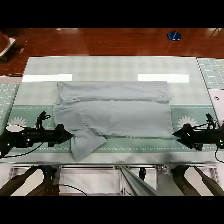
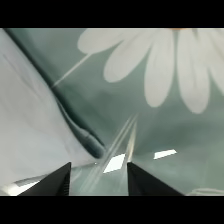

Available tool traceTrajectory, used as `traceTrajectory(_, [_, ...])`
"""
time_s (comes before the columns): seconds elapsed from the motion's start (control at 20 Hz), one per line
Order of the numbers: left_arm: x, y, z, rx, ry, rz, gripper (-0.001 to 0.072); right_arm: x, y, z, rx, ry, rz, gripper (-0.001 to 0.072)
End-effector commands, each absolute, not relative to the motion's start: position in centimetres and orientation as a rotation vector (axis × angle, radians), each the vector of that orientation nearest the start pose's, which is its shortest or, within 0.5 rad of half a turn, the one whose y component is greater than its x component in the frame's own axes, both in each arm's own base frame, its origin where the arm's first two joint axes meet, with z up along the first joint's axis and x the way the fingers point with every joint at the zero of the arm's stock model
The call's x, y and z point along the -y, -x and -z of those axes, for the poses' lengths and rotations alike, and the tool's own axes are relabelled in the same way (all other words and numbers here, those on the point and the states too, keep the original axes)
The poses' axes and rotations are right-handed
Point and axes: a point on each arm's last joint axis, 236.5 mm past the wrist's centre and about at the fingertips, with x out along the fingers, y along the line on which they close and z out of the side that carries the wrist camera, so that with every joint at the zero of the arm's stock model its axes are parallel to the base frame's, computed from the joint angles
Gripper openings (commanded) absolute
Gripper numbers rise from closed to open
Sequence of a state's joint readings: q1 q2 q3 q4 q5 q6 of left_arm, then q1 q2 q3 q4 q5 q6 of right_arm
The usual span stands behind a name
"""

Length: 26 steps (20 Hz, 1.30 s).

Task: Fold the shirts.

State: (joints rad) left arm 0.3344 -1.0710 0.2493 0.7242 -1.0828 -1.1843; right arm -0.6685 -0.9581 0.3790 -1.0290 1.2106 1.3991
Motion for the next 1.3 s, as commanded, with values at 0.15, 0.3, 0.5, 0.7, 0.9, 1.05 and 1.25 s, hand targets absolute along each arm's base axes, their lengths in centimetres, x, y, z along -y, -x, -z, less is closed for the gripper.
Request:
traceTrajectory(0.15, [10.3, -18.4, 11.8, -1.517, 0.95, 0.227, 0.0017, -0.9, -21.3, 10.8, -1.378, -1.112, 0.086, 0.0407])
traceTrajectory(0.3, [10.3, -18.4, 11.8, -1.516, 0.95, 0.226, 0.0017, -2.1, -22.7, 11.0, -1.351, -1.194, 0.011, 0.0385])
traceTrajectory(0.5, [10.0, -19.7, 10.9, -1.482, 0.931, 0.255, 0.0018, -2.9, -24.0, 9.5, -1.302, -1.148, -0.141, 0.0027])
traceTrajectory(0.7, [8.8, -25.6, 6.1, -1.339, 0.874, 0.323, 0.0017, -1.0, -26.7, 7.0, -1.245, -1.095, -0.163, 0.0026])
traceTrajectory(0.9, [6.9, -33.4, 0.7, -1.16, 0.825, 0.326, 0.0017, 0.3, -30.0, 5.1, -1.226, -0.962, -0.166, 0.0026])
traceTrajectory(1.05, [7.2, -38.4, -0.6, -1.149, 0.792, 0.366, 0.0017, 0.0, -34.6, 4.6, -1.218, -0.857, -0.162, 0.0027])
traceTrajectory(1.25, [7.1, -43.7, 0.3, -1.185, 0.831, 0.364, 0.0016, -0.2, -41.0, 3.3, -1.169, -0.802, -0.185, 0.0026])
